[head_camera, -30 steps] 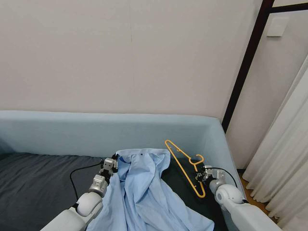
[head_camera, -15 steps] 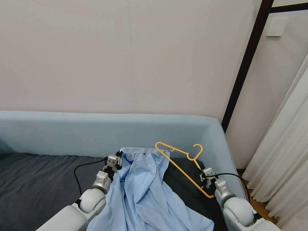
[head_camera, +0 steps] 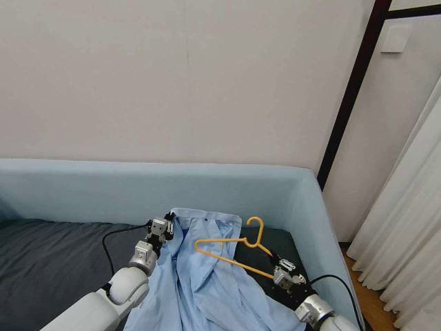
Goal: Pick up the clothes from the sofa and hang them on the clothes hanger.
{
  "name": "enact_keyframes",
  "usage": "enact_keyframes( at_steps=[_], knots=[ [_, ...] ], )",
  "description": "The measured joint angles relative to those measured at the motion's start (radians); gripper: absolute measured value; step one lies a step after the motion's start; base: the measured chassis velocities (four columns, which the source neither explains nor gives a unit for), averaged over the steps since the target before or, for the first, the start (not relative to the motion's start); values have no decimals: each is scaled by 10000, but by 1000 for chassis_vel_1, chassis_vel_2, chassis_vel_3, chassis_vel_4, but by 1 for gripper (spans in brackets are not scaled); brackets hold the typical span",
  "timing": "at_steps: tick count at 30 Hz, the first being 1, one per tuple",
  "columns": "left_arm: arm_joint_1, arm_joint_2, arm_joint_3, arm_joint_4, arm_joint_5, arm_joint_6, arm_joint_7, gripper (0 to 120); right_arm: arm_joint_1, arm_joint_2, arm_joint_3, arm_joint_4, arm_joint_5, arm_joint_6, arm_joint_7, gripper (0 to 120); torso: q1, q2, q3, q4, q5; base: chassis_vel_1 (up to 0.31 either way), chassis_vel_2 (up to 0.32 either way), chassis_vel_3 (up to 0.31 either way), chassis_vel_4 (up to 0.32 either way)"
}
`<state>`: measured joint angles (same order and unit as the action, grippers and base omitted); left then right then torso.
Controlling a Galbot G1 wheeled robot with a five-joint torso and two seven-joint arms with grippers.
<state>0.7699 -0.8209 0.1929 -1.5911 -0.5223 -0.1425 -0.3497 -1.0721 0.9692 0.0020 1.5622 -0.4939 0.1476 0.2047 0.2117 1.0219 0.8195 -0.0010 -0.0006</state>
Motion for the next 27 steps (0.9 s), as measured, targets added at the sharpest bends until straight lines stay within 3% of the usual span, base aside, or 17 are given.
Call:
enact_keyframes(
  at_steps=[14, 27],
  knots=[
    [98, 128, 249, -394, 45, 159, -127, 0, 1437, 187, -1220, -194, 922, -705, 166, 4, 0, -1, 1, 1, -1, 0, 0, 0, 0],
    [35, 42, 516, -565, 88, 202, -232, 0, 1931, 200, -1158, -1028, 802, -700, 411, 4, 0, 0, 1, -2, 0, 0, 0, 0, 0]
  ],
)
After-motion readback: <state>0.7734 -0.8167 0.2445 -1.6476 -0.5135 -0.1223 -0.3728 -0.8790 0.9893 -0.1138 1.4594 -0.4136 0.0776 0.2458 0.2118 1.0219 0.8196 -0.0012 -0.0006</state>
